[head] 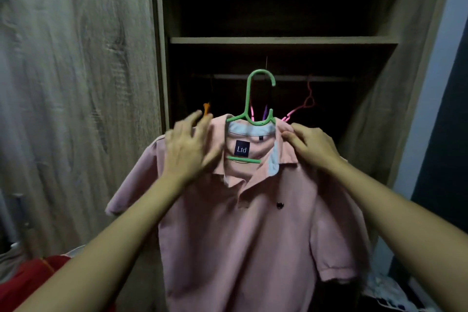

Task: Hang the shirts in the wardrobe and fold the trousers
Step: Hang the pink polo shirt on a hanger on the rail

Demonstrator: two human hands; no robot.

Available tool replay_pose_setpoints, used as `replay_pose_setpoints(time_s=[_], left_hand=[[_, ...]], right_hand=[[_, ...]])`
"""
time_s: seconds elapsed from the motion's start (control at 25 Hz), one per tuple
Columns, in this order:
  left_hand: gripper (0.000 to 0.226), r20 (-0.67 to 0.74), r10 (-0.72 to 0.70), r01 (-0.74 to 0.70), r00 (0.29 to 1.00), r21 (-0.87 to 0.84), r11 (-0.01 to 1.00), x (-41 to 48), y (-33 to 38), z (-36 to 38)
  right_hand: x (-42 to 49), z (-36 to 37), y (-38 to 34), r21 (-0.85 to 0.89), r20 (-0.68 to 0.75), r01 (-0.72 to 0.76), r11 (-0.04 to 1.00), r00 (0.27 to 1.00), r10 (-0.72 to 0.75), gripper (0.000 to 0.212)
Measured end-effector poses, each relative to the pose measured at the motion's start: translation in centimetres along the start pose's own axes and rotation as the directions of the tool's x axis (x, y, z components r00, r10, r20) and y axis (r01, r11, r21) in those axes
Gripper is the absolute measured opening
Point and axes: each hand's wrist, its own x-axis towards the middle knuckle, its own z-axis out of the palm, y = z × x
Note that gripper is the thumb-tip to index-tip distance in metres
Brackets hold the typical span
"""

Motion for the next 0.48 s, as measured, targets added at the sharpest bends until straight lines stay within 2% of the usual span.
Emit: replay_pose_setpoints(time_s=[0.04, 0.12, 0.2, 0.24, 0.32, 0.36, 0.4, 0.44, 0.48], left_hand=[[0.059, 0.082, -0.043, 0.041, 0.996, 0.027, 0.999, 1.0, -0.7, -0.5], [0.052, 0.255, -0.027, 0.031, 0.967, -0.013, 0.999, 2.3, -1.8, -0.8], [0.053, 0.303, -0.033, 0.078, 0.952, -0.138, 0.987, 2.7, -2.9, -0.9], [0.055, 0.297, -0.067, 0.128, 0.952, -0.189, 0.974, 2.8, -3.6, -1.2], [0.054, 0.277, -0.156, 0.222, 0.948, -0.221, 0.950, 3.1, -5.5, -1.7], [0.051, 0.266, -0.197, 0.257, 0.944, -0.212, 0.943, 3.2, -6.3, -1.9], [0.049, 0.257, -0.232, 0.284, 0.938, -0.190, 0.940, 3.2, -7.1, -2.0], [0.048, 0.248, -0.246, 0.292, 0.937, -0.166, 0.942, 3.1, -7.9, -1.9], [0.048, 0.247, -0.248, 0.288, 0.937, -0.141, 0.947, 2.8, -8.6, -1.9]], right_hand=[[0.1, -0.2, 0.0, 0.010, -0.008, 0.019, 1.000, 1.000, -0.019, 0.040], [0.3, -0.7, -0.3, -0.023, -0.013, 0.055, 0.998, 0.998, -0.056, 0.050], [0.5, -0.8, 0.0, -0.073, -0.066, 0.046, 0.996, 0.996, -0.051, 0.046], [0.2, -0.9, 0.7, -0.039, -0.121, 0.011, 0.999, 0.993, -0.016, 0.048], [-1.7, -0.4, 2.9, 0.207, -0.143, -0.166, 0.964, 0.970, 0.198, 0.064], [-2.9, 0.4, 4.3, 0.304, -0.058, -0.288, 0.908, 0.946, 0.319, 0.065], [-4.4, 1.4, 5.2, 0.345, 0.061, -0.359, 0.867, 0.930, 0.361, 0.061], [-5.5, 2.2, 5.8, 0.330, 0.138, -0.356, 0.874, 0.934, 0.329, 0.059], [-6.0, 2.6, 6.2, 0.363, 0.157, -0.329, 0.872, 0.944, 0.290, 0.056]])
